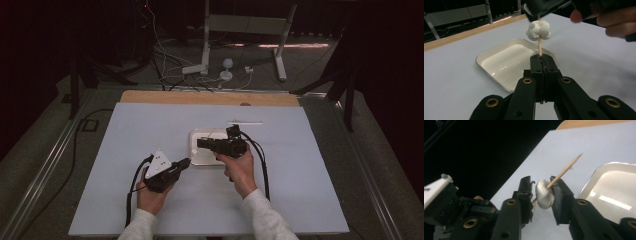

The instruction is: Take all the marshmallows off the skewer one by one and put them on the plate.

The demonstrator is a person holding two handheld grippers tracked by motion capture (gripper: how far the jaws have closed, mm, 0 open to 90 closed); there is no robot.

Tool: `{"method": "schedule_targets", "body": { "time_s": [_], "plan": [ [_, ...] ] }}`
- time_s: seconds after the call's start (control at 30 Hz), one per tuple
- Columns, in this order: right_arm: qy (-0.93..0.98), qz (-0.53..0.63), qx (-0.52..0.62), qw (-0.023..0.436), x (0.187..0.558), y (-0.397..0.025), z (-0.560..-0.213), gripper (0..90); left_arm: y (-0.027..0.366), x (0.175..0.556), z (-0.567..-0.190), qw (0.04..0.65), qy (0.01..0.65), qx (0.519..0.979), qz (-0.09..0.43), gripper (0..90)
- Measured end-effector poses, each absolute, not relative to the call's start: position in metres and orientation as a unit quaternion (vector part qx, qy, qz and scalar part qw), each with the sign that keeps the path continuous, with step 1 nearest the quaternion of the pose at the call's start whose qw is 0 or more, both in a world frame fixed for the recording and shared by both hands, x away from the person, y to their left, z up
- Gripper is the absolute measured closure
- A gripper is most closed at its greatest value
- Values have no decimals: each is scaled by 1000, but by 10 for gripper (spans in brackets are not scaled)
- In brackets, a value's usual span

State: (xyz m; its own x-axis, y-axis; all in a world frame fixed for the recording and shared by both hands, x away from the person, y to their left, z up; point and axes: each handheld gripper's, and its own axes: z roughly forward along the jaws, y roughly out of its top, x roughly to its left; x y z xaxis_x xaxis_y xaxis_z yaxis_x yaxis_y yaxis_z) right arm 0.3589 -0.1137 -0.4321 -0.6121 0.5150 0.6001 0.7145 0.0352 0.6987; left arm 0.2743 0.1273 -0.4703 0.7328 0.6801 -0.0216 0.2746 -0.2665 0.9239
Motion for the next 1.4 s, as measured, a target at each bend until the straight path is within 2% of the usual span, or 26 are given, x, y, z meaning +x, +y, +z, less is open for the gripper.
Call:
{"method": "schedule_targets", "body": {
  "time_s": [0.17,0.2,0.57,1.4],
  "plan": [
    [-707,-542,-439,115,359,-113,-435,785,127,274,-472,516,307,776,195,900],
    [-705,-544,-442,104,358,-114,-433,799,127,275,-472,517,305,776,193,900],
    [-688,-569,-446,58,360,-127,-419,809,129,274,-468,527,296,773,192,900],
    [-678,-570,-462,40,364,-136,-416,814,130,273,-466,507,281,789,205,900]
  ]
}}
